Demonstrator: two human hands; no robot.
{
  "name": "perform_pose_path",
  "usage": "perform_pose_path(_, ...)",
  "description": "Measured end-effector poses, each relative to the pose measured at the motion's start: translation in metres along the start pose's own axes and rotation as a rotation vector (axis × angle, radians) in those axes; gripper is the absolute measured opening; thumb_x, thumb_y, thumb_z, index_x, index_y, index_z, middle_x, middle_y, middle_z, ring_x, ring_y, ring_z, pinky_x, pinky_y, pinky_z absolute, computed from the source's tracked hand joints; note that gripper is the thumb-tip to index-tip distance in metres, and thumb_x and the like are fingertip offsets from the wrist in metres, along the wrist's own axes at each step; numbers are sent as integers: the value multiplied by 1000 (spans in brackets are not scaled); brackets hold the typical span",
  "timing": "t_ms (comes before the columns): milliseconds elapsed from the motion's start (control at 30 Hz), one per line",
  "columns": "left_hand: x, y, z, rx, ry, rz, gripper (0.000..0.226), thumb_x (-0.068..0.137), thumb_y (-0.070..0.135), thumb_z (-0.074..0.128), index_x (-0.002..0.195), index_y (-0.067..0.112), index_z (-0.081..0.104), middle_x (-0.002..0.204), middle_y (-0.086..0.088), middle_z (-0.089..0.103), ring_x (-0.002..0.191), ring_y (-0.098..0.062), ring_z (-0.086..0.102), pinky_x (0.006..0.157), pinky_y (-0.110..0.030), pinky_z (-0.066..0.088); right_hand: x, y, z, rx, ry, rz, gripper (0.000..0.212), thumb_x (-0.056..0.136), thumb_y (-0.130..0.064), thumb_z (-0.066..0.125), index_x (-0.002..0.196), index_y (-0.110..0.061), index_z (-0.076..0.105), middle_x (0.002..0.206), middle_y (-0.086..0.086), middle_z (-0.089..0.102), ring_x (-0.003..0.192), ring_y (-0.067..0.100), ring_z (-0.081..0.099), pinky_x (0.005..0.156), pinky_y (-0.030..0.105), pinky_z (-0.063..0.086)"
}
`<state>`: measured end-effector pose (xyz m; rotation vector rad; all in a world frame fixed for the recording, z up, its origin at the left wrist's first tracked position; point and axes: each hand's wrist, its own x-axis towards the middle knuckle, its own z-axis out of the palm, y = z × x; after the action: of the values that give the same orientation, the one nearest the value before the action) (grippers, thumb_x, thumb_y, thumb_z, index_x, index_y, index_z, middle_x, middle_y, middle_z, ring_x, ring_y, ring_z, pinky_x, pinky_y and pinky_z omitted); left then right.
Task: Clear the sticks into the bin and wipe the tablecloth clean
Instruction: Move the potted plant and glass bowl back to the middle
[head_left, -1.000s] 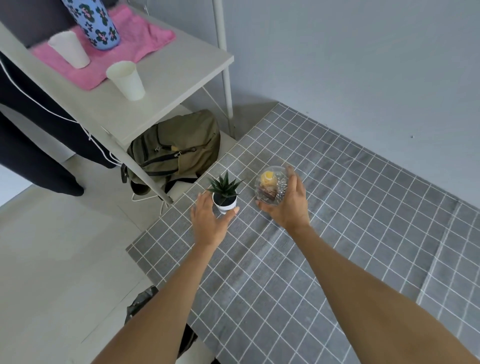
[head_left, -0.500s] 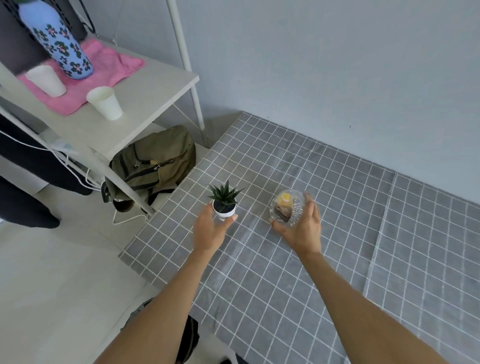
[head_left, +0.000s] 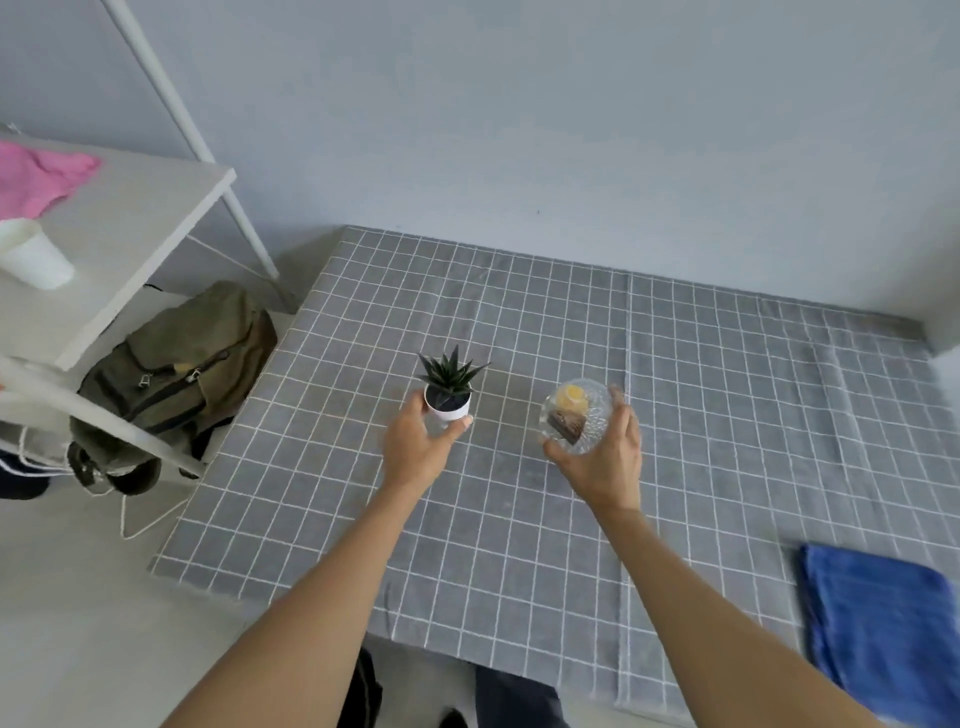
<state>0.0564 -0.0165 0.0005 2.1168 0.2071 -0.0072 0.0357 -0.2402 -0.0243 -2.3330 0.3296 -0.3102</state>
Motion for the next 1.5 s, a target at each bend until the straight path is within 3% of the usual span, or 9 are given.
perform_pose_path(500,45,41,103,64,-188,88,44,75,35,78,111,18,59,107,2,66,96,-15,58,77,-26,38,47,59,-40,-33,127,145,105,60,-40,84,142,-15,23,136,13,39,127,33,36,103,51,37)
perform_pose_path(733,69,51,134,76,-174,139,42,73,34,80,107,19,61,103,3,68,98,-19,60,85,-39,48,84,70,-38,-24,117,132,106,62,-43,82,144,-16,19,141,13,35,133,33,30,108,52,31)
perform_pose_path(967,105,63,150,88,-171,145,44,74,33,79,110,17,59,104,1,66,100,-22,59,87,-42,48,119,75,-32,-17,128,114,105,63,-44,82,143,-14,21,139,14,36,131,33,31,108,51,31)
perform_pose_path(1200,137,75,164,121,-146,170,46,74,34,79,111,16,61,109,0,66,99,-17,56,88,-35,44,154,81,-19,-9,135,126,104,62,-44,82,141,-16,20,140,16,36,132,35,32,106,53,33)
perform_pose_path(1333,142,68,172,244,-142,205,49,71,40,79,112,18,62,111,-1,66,106,-23,55,92,-39,41,158,89,-13,-17,123,130,105,60,-47,82,140,-18,20,139,15,37,130,34,34,106,54,34)
perform_pose_path(1500,143,68,176,222,-135,207,48,71,40,79,110,17,64,109,-2,65,106,-24,53,91,-41,42,156,94,-10,-3,117,130,106,60,-49,82,141,-20,19,141,13,35,132,34,32,106,53,34)
